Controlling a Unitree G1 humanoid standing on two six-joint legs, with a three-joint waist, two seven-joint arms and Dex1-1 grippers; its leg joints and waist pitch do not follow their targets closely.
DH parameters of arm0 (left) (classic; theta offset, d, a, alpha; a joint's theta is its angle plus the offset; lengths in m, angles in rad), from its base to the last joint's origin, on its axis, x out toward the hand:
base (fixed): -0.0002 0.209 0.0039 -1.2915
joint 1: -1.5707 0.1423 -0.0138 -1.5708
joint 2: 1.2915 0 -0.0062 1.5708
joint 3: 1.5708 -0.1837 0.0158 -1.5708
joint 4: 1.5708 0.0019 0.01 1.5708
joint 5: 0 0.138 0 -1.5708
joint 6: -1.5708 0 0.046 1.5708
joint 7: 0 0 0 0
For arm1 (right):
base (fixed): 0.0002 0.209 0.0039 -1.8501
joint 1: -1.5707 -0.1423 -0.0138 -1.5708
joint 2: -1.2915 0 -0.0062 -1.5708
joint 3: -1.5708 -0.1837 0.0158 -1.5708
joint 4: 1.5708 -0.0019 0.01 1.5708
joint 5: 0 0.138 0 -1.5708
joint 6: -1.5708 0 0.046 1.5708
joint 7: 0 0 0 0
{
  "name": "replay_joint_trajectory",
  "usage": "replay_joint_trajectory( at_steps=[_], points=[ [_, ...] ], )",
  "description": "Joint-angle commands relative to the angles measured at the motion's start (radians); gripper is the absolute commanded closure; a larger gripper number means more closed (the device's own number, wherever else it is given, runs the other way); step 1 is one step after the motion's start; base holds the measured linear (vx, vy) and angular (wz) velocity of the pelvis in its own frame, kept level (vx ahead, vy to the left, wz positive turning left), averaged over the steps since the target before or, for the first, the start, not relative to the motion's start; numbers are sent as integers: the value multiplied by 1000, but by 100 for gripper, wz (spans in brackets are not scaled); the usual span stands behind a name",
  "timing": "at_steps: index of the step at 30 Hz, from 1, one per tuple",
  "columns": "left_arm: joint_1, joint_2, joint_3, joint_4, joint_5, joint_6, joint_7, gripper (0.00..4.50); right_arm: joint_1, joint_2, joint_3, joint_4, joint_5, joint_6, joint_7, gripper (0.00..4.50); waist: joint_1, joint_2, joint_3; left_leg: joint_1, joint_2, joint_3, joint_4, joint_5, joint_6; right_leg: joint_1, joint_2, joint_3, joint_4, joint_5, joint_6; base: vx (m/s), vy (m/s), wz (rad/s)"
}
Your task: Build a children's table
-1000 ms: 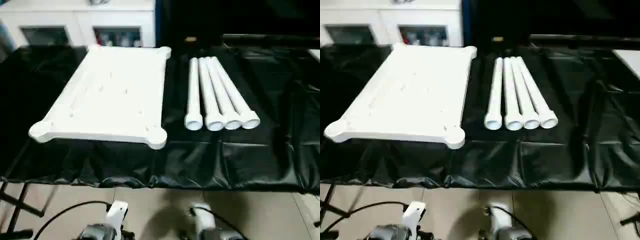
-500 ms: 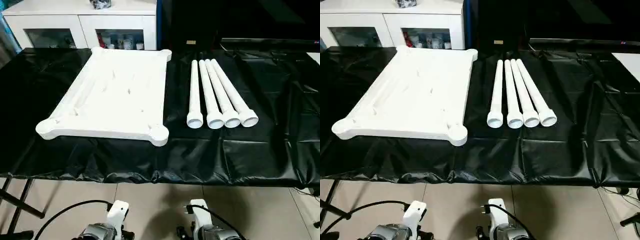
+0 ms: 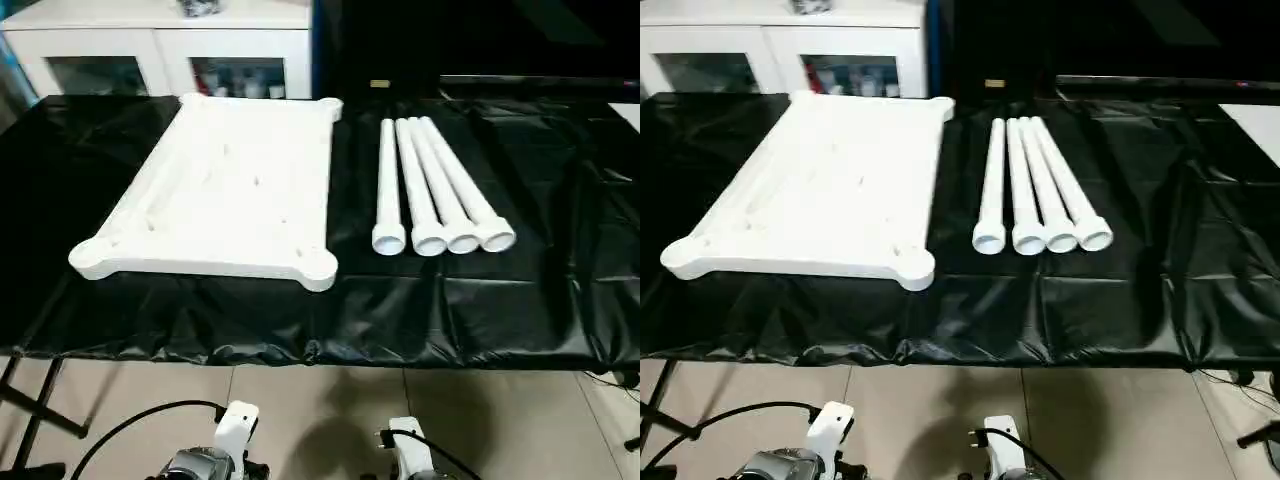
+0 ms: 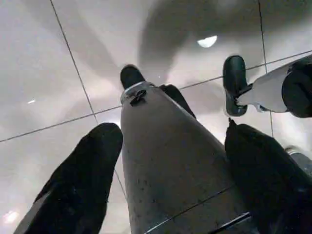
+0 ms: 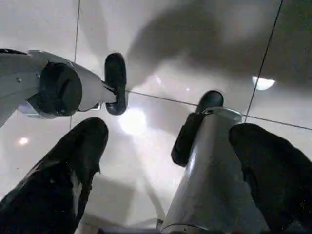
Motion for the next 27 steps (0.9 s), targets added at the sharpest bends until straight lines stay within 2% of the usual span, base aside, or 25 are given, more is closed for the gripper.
replay_joint_trajectory(
  at_steps=[1,2,3,4,5,6,7,8,9,10,11,12,13,14,15,16,17,18,19,20,21,22,23,25,27],
  points=[
    [17,-4,-2,22,12,4,0,69,2,0,-6,-4,-11,-14,-4,0,3,-10,-56,-2,48,-26,-25,244,209,-1,-85,25,-28,709,-318,0,0,0],
    [17,-4,2,22,10,3,1,69,5,1,-6,-3,-13,-17,-4,0,8,-9,-68,-5,47,-29,-11,325,242,-6,-81,19,-15,822,-322,0,0,0],
    [16,-4,3,22,11,3,3,69,8,2,-6,-2,-15,-21,-6,0,13,-13,-79,-20,34,-28,12,429,283,-19,-69,9,4,999,-320,0,0,0],
    [16,-3,5,23,14,2,5,69,9,3,-8,0,-17,-23,-7,0,19,-8,-77,-31,33,-26,15,398,292,-41,-70,-2,-2,996,-316,-57,-4,4],
    [16,-3,6,24,16,2,8,69,11,4,-10,2,-21,-27,-8,0,19,-6,-69,-34,43,-24,1,195,277,-49,-86,-7,-27,768,-320,-87,2,4],
    [16,-3,6,24,16,1,8,69,11,4,-10,3,-22,-28,-8,0,16,-6,-62,-30,51,-24,-14,35,258,-45,-93,-9,-44,571,-319,-87,2,4],
    [16,-2,11,24,17,0,11,69,12,3,-13,5,-26,-32,-8,0,12,0,-42,-14,65,-27,-41,-280,180,-40,-99,-11,-80,96,-305,-120,20,0],
    [16,-2,12,24,17,-1,12,69,11,3,-13,7,-27,-33,-8,0,2,4,-9,31,70,-35,-52,-596,33,-59,-107,-14,-131,-427,-216,-160,41,-5],
    [16,-1,13,25,17,-2,13,69,10,3,-13,8,-29,-34,-8,0,-11,5,12,59,70,-48,-52,-733,-33,-75,-109,-31,-155,-647,-138,-160,41,-5],
    [16,0,15,25,16,-3,13,69,8,2,-13,9,-31,-34,-8,0,-39,38,31,10,70,-66,-147,-967,-139,9,-54,-122,-121,-672,-37,-149,72,-19],
    [16,0,16,25,16,-4,14,69,7,2,-14,9,-32,-35,-7,0,-6,42,14,-103,76,-38,-243,-1037,-151,137,-21,-94,109,-425,-77,-27,66,-21],
    [16,0,16,25,16,-4,14,69,7,2,-14,9,-32,-35,-7,0,45,34,22,-153,60,18,-258,-1045,-158,150,17,-98,138,-298,-69,-27,66,-21],
    [16,0,17,26,16,-5,15,69,7,2,-15,9,-32,-35,-7,0,49,32,-16,-89,23,93,-251,-806,-175,123,8,-52,109,-365,-87,-56,11,10],
    [16,0,20,26,14,-6,17,69,6,1,-14,10,-34,-36,-6,0,23,-30,-42,11,41,69,-165,-577,-180,53,-79,-9,19,-583,-63,36,-157,26],
    [16,1,24,26,13,-8,19,69,5,1,-16,10,-37,-37,-4,0,39,-48,-20,74,17,-65,62,-124,-43,-41,-226,85,-177,-690,-132,36,-157,26],
    [17,1,28,26,13,-10,21,69,3,1,-20,11,-37,-39,1,0,71,-41,-18,-68,-3,-82,47,101,45,108,-168,53,-130,-334,-169,177,-133,-7],
    [19,1,33,25,10,-15,23,69,2,0,-23,10,-35,-48,10,0,75,-21,-38,-8,42,-74,-16,248,52,73,-64,4,-41,144,-168,0,0,0],
    [19,0,37,23,7,-18,23,69,2,0,-24,10,-34,-52,14,0,57,-11,-53,41,69,-90,-13,304,86,46,-38,-6,-6,308,-179,0,0,0],
    [21,-1,48,19,-1,-29,23,69,0,1,-29,9,-30,-62,26,0,41,-4,-51,54,100,-114,-13,393,220,23,-52,-2,14,402,-203,0,0,0],
    [25,-3,61,4,-10,-71,16,69,-4,4,-24,4,-33,-82,52,0,51,9,-59,52,99,-112,-4,404,274,24,-65,-1,15,412,-218,0,0,0],
    [33,-1,72,-31,-23,-131,-10,69,-7,11,-1,-9,-50,-118,91,0,49,6,-45,20,84,-91,-7,328,312,31,-85,7,-6,406,-238,0,0,0],
    [38,0,77,-50,-32,-153,-26,69,-7,14,11,-16,-59,-135,109,0,56,-13,-40,0,61,-67,-13,198,273,55,-93,4,-26,413,-234,0,0,0],
    [45,1,77,-72,-35,-179,-40,69,-6,16,20,-23,-64,-145,122,0,59,-21,-40,1,57,-61,-22,92,221,60,-97,7,-35,403,-211,0,0,0],
    [77,9,65,-145,-31,-269,-59,69,0,16,49,-46,-83,-181,168,0,60,-11,-36,8,72,-64,-45,-38,158,55,-93,5,-40,314,-203,0,0,0],
    [118,12,67,-231,-48,-349,-100,69,18,10,79,-85,-97,-218,225,0,56,-14,-33,6,80,-68,-60,-106,126,58,-87,3,-40,260,-199,0,0,0]
  ],
)
